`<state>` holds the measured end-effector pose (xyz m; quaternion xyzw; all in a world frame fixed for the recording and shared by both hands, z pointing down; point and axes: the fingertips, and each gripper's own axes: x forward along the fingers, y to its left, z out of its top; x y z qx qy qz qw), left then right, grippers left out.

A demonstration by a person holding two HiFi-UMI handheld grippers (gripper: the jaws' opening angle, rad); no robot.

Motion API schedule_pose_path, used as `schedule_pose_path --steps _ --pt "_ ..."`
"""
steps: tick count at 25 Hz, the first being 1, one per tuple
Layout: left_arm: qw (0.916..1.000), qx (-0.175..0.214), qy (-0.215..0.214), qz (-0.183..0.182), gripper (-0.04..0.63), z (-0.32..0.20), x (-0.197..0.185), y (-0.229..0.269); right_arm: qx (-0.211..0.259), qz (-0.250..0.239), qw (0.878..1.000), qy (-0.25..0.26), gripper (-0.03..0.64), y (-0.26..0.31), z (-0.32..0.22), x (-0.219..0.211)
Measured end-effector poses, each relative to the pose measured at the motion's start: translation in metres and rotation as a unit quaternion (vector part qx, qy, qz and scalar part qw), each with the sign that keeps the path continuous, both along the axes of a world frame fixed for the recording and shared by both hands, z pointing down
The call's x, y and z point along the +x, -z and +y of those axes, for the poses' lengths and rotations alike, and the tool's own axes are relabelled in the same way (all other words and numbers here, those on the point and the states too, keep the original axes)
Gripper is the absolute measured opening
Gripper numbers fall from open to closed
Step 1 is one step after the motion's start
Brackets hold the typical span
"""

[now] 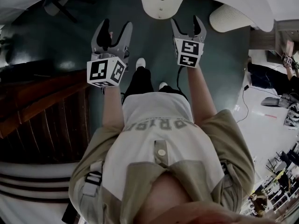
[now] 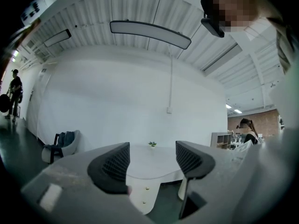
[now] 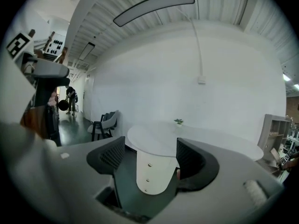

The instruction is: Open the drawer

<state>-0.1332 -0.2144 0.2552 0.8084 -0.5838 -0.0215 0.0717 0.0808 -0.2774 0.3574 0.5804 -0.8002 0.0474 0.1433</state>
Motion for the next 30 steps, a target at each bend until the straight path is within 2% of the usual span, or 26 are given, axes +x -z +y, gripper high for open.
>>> schedule_pose_path --steps 6,21,30 --pt "1.0000 0.003 -0.009 0.002 0.319 -0.027 -0.015 -0.029 -0.015 0.007 1.000 -0.011 0.339 -0.050 -0.035 -0.014" --pt "0.9991 -0.010 -0.034 0.022 0.319 -0.093 -0.029 -0.165 -0.042 0.018 0.998 -0.049 0.311 -0.224 -0.135 -0.043" --pt "0.9993 0.001 -0.033 0.017 0.319 -0.117 -0.029 -0.226 -0.013 0.008 0.998 -0.060 0.307 -0.271 -0.164 -0.051"
